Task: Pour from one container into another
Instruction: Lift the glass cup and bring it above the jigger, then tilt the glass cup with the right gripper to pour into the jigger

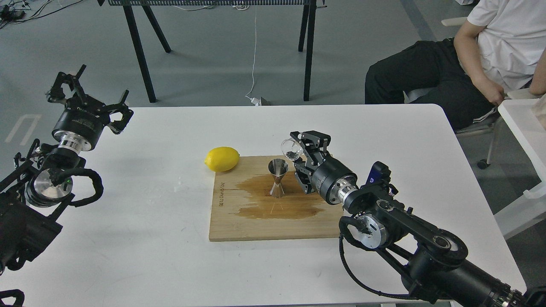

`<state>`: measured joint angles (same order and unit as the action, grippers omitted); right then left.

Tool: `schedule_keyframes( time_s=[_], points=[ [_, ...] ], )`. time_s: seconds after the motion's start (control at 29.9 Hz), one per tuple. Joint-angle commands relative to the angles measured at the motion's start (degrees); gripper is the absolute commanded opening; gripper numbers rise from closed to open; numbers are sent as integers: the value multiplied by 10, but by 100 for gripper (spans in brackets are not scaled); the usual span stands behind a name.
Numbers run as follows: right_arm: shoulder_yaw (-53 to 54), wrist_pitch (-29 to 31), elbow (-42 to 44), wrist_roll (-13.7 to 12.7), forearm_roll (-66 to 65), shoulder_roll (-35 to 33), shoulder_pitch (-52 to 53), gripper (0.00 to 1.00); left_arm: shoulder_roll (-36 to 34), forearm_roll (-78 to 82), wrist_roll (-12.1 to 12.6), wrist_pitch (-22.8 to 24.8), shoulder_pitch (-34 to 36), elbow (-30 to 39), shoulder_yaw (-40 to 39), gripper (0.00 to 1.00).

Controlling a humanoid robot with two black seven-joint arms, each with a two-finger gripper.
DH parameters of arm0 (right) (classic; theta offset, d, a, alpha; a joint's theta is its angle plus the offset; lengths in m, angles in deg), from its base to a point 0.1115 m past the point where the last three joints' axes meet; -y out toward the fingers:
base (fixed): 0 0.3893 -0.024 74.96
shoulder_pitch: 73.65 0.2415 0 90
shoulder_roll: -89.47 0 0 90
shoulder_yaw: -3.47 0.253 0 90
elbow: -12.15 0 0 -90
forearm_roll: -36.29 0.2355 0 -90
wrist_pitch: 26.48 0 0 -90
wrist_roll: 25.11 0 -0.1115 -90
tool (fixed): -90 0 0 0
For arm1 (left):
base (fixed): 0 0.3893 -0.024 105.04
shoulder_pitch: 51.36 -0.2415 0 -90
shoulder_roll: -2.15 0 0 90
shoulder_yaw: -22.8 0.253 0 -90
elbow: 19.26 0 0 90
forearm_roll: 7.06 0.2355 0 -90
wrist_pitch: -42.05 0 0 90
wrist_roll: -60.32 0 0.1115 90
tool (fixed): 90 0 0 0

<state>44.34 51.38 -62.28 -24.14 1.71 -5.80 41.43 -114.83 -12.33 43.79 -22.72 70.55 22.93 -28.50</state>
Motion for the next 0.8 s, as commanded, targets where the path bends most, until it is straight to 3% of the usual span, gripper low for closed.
schedule_keyframes(
  time_s=[0.0,0.77],
  points=[
    [0,0,3,0,-1,4,1,44,0,0,0,0,1,0,0,100],
    [-64,-3,9,9,-92,3,24,44,-9,-1,0,2,-1,0,1,100]
  ],
)
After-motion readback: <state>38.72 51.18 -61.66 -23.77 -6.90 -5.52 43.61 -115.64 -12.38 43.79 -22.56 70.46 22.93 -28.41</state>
